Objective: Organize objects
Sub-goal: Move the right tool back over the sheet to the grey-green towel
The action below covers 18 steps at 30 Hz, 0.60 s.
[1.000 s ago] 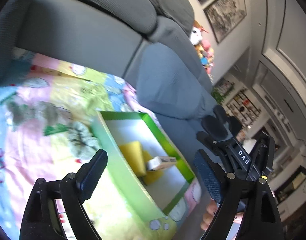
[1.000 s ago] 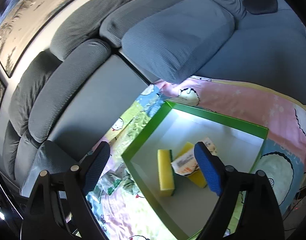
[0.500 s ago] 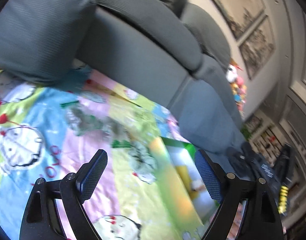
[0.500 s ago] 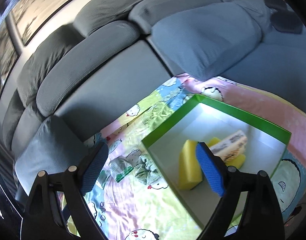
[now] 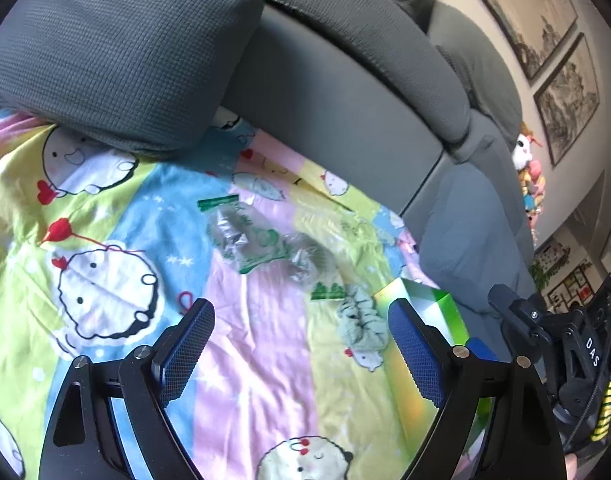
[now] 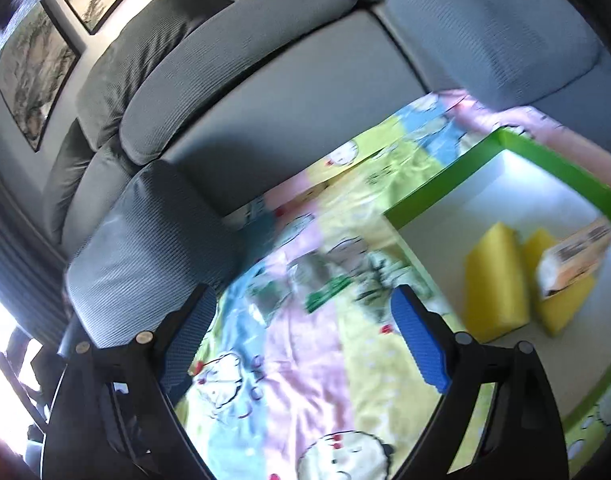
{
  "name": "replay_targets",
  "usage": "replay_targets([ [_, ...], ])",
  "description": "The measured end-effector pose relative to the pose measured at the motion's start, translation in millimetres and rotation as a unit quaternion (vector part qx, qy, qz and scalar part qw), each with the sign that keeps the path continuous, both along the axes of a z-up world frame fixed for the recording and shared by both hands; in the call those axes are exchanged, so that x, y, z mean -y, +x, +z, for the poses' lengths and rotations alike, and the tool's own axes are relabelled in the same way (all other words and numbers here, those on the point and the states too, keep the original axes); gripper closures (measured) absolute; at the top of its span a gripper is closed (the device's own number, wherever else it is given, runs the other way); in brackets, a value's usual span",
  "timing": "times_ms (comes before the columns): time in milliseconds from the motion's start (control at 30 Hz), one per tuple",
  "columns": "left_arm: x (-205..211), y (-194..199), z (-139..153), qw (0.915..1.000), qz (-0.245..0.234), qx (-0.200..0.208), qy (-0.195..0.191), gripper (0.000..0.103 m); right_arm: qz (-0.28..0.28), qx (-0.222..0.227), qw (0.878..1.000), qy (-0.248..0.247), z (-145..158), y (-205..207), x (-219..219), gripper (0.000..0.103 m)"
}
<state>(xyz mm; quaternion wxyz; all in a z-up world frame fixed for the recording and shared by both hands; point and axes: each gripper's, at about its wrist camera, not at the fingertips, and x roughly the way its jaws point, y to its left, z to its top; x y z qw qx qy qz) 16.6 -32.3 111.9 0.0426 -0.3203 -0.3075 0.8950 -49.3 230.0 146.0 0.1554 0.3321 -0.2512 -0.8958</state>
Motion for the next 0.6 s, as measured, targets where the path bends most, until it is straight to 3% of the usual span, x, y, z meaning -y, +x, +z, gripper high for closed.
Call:
replay_targets([
  [600,25.6,-0.5,-11.0,0.999,0.023,0.037,0.012,0.015,-0.006,0.066,0.995,0.07,-31.6,-37.3,30.7,0.014],
])
